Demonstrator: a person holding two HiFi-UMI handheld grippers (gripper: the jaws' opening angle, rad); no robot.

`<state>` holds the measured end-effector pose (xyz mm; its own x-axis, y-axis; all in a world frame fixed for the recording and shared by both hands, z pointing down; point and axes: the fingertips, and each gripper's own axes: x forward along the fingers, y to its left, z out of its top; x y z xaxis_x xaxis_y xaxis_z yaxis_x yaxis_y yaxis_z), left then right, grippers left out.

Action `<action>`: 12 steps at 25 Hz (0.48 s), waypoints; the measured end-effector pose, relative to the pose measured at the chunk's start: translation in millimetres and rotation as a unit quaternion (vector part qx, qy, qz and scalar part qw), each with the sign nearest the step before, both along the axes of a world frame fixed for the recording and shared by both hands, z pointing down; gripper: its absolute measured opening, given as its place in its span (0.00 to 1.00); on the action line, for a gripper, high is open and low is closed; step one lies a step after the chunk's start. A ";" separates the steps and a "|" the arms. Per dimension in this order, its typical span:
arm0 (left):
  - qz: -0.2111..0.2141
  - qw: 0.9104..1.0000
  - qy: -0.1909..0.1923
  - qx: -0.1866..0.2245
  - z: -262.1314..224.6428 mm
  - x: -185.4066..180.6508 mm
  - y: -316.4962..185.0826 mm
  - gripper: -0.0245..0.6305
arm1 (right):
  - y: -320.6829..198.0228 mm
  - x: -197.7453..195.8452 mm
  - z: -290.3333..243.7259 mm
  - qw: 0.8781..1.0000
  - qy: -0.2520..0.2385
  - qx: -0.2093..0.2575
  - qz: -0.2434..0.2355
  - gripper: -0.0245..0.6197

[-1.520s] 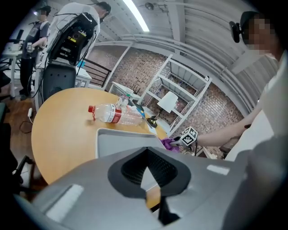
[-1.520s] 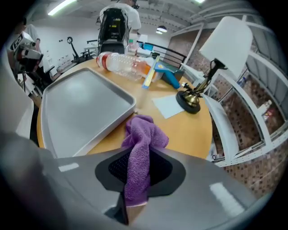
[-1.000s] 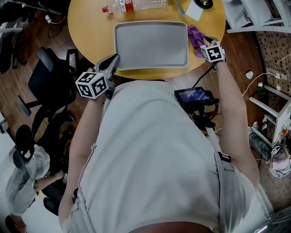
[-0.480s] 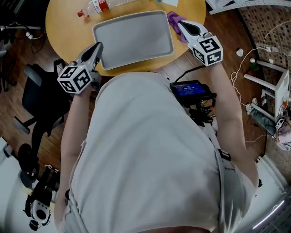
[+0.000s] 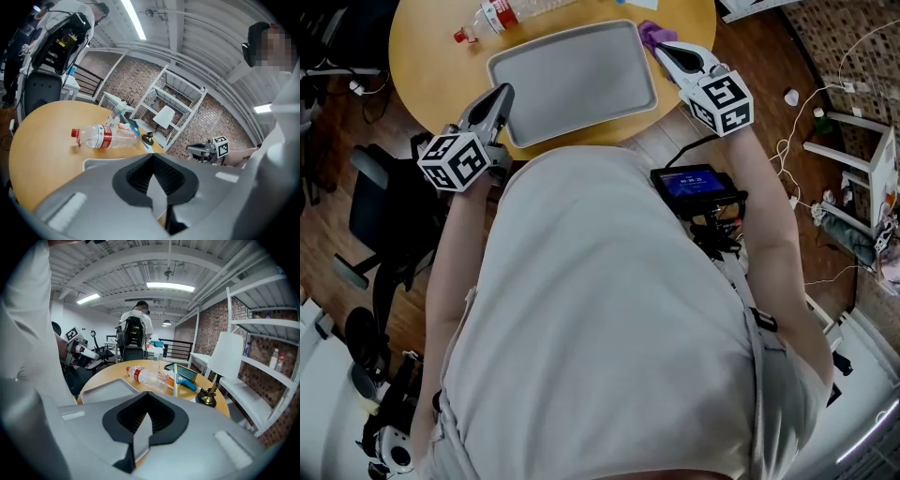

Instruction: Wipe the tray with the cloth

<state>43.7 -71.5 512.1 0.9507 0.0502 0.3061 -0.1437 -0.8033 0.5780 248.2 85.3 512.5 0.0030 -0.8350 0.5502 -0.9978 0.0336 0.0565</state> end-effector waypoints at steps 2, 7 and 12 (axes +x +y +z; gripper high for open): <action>0.004 1.000 0.000 0.000 -0.3 1.5 1.4 0.04 | 0.2 -1.1 0.1 1.000 -0.002 0.001 0.000 0.04; 0.009 1.000 -0.005 0.000 1.7 3.2 1.3 0.04 | 0.8 1.1 -2.5 1.000 -0.002 0.006 0.004 0.04; 0.014 1.000 -0.015 -0.008 9.6 0.9 8.2 0.04 | 5.1 0.7 0.4 1.000 -0.008 0.005 0.008 0.04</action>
